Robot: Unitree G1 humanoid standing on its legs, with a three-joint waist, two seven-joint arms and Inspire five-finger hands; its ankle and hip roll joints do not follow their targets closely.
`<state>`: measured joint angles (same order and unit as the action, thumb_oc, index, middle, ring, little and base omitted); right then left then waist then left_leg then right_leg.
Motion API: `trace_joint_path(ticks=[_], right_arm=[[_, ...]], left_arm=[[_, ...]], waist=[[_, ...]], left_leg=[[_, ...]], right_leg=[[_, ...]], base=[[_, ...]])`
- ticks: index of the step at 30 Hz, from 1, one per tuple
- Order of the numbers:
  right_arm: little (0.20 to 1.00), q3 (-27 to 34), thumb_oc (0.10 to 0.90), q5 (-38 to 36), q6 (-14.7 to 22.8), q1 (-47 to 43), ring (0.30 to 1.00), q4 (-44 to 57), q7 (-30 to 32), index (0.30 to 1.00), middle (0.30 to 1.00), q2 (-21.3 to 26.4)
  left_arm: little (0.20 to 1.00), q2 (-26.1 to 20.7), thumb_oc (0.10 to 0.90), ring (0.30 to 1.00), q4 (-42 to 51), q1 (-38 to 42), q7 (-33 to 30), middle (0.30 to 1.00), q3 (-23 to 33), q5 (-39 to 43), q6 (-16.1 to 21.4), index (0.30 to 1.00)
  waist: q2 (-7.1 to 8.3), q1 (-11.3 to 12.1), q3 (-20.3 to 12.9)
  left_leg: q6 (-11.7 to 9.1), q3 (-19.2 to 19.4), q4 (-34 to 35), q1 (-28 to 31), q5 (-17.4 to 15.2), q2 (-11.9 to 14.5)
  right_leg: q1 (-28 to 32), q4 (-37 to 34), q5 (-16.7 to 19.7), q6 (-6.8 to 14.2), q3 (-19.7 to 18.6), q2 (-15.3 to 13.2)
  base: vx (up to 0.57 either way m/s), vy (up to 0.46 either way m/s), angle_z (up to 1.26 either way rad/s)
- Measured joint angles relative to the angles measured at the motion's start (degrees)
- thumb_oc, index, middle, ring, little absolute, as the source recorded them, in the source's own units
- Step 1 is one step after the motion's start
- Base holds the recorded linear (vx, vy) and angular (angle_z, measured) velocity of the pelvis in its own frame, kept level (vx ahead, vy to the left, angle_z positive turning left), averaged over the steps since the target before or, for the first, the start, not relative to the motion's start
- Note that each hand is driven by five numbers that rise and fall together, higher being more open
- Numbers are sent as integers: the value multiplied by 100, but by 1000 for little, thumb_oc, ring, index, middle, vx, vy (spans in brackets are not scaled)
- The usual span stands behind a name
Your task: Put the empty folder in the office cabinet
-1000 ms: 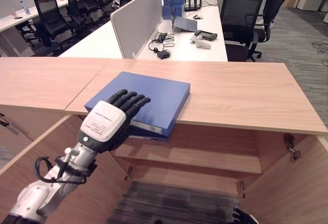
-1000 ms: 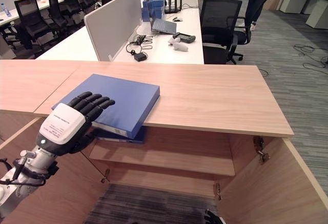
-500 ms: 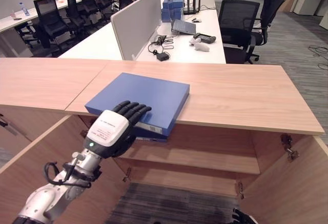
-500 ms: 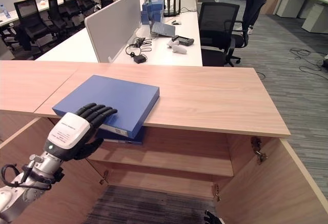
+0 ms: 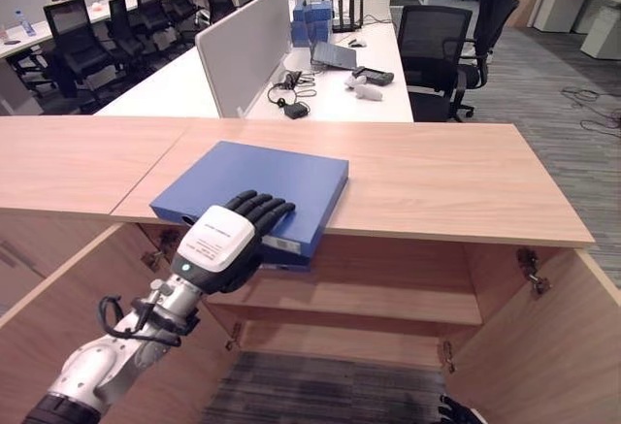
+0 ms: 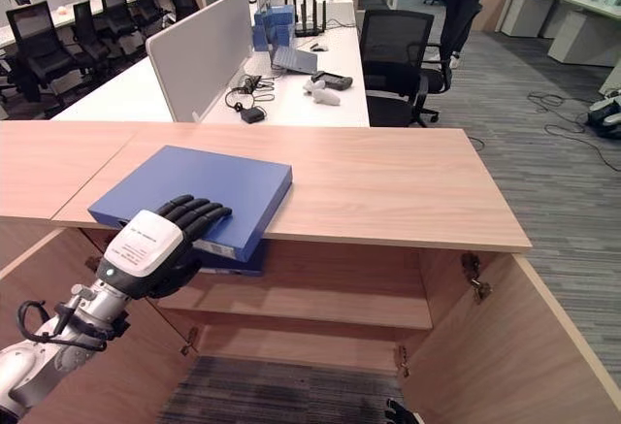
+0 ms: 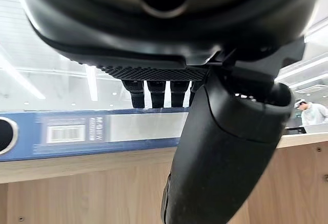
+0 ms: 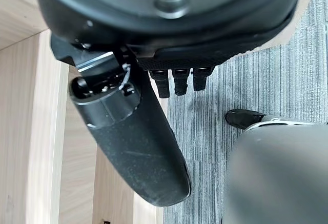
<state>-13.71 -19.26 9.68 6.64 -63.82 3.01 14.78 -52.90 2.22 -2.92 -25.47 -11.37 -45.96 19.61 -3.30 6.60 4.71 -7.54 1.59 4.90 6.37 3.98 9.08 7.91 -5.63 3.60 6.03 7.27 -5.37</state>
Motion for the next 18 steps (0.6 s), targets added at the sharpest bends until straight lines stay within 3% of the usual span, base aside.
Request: trace_joint_path(ticks=[9, 10, 11, 18], right_arm=[[900, 1, 800, -2, -3, 6, 900, -17, -14, 900, 900, 7], [900, 0, 800, -3, -3, 10, 900, -21, -16, 900, 900, 7], [900, 0, 800, -2, -4, 6, 900, -24, -19, 900, 900, 7], [900, 1, 800, -2, -8, 4, 900, -40, -24, 900, 900, -5]], left_arm=[[900, 0, 800, 900, -7, 187, 1, 900, -106, -51, -55, 900], [559, 0, 573, 559, -7, 260, 1, 559, -186, -52, -81, 559], [300, 0, 400, 300, -7, 269, 1, 300, -208, -52, -76, 300], [300, 3, 400, 300, 0, 462, -105, 300, -245, -12, -87, 300]], waist=[[4, -33, -2], [4, -43, -2], [4, -48, -2], [25, -45, -37]], left_leg=[[2, 121, 0, 18, 0, 8], [2, 122, 0, 20, 0, 8], [7, 122, 0, 21, -3, 9], [14, 142, 1, 37, -9, 9]], right_leg=[[-60, 0, 40, -7, -125, 6], [-60, 0, 42, -8, -127, 5], [-60, 0, 43, -8, -128, 5], [-56, 0, 48, -7, -153, 9]], base=[[6, -2, -7], [0, 0, 0], [0, 0, 0], [0, 0, 0]])
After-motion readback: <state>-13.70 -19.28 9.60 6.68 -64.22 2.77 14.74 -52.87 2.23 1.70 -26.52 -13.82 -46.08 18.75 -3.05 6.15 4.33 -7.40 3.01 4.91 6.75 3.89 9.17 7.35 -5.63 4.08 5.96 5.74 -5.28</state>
